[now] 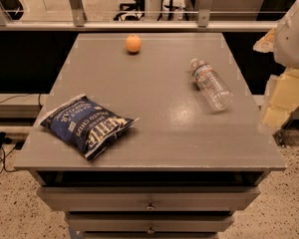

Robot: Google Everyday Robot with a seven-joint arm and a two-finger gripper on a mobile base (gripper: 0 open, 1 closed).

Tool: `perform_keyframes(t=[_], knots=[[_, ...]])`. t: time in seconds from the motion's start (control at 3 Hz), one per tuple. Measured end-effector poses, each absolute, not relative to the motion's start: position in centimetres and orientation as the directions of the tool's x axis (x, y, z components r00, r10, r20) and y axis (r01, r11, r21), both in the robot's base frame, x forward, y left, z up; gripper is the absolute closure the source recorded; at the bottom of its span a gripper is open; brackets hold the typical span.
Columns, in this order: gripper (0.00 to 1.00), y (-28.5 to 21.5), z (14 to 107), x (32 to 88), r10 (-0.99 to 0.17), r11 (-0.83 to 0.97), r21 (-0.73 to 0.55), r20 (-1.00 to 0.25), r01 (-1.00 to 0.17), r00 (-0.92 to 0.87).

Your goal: Pick blue chip bag

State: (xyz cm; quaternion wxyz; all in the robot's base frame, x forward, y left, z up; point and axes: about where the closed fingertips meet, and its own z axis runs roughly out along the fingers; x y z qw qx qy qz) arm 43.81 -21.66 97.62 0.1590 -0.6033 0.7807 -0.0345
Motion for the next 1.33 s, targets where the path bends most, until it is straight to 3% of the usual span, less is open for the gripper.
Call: perform_keyframes(t=[0.33, 1.33], knots=[[0.0, -20.3, 97.5, 43.9, -0.952, 0.264, -0.243, -0.221, -0.933, -0.212], [0.0, 1.8, 90.8, 44.1, -0.919, 0.172, -0.172, -0.382, -0.97, -0.096]])
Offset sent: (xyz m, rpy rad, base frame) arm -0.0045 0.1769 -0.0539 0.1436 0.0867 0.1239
